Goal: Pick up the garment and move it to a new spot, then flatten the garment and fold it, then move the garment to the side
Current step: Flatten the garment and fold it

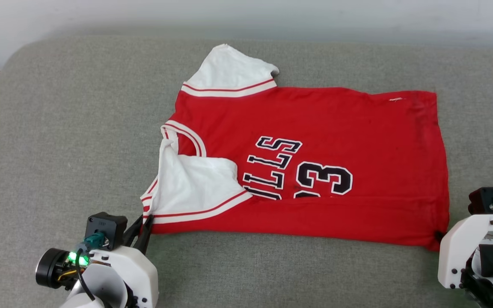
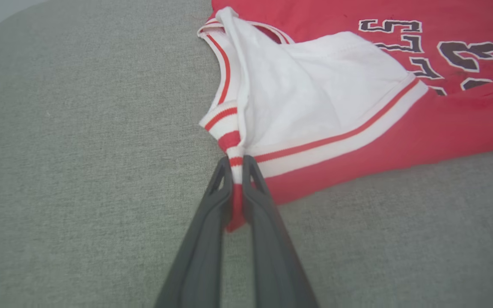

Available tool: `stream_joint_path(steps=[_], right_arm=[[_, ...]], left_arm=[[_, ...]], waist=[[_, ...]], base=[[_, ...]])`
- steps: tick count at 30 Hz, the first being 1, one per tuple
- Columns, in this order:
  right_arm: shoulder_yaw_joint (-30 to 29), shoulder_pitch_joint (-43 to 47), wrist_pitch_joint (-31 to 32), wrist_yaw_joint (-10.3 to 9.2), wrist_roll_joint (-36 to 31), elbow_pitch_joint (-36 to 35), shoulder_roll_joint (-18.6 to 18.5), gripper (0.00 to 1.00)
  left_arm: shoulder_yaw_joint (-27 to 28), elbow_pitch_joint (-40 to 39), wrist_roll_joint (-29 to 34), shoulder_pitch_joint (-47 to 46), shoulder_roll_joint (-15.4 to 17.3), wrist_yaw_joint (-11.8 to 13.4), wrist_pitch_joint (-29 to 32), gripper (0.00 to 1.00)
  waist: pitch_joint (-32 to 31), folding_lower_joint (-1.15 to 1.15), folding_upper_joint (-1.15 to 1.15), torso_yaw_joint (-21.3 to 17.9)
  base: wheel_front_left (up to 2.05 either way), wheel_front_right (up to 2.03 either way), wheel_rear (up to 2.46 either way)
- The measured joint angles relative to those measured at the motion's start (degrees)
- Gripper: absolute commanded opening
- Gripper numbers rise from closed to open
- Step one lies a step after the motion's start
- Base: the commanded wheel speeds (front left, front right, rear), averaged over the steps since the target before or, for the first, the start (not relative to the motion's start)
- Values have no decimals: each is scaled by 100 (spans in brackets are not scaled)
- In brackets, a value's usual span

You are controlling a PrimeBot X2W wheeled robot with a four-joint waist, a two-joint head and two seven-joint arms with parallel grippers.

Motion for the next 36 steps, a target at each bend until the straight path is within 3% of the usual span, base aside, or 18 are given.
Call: stream_joint_path(steps=[7,16,23,35,36], right_arm=[[-55,177,120,0,299,-127,-131,0],[-102,872,703,0,801,-922,-422,0],[-280,1443,1220,-1,990,-1468,-374,0],[-109,1307,1066,-2,757,-1077,-307,0],[-101,1285,1055,-2,757,-1036,-308,0]], left_arm=[[-65,127,-81,242,45,-10,66,0],[-140,-104,-203,793,221,93,208,0],[-267,-202,-292,1011,242,115,326,0],[-444,325,-254,698,19,-111,335,0],[-452,386,-248,678,13,-115,333,38]], waist=[[-343,0,0,-73],[-744,0,0,-115],[-740,0,0,-79],[-424,0,0,-94],[-417,0,0,-92]], base=[[0,0,0],[0,0,0],[0,0,0],[0,0,0],[0,0,0]])
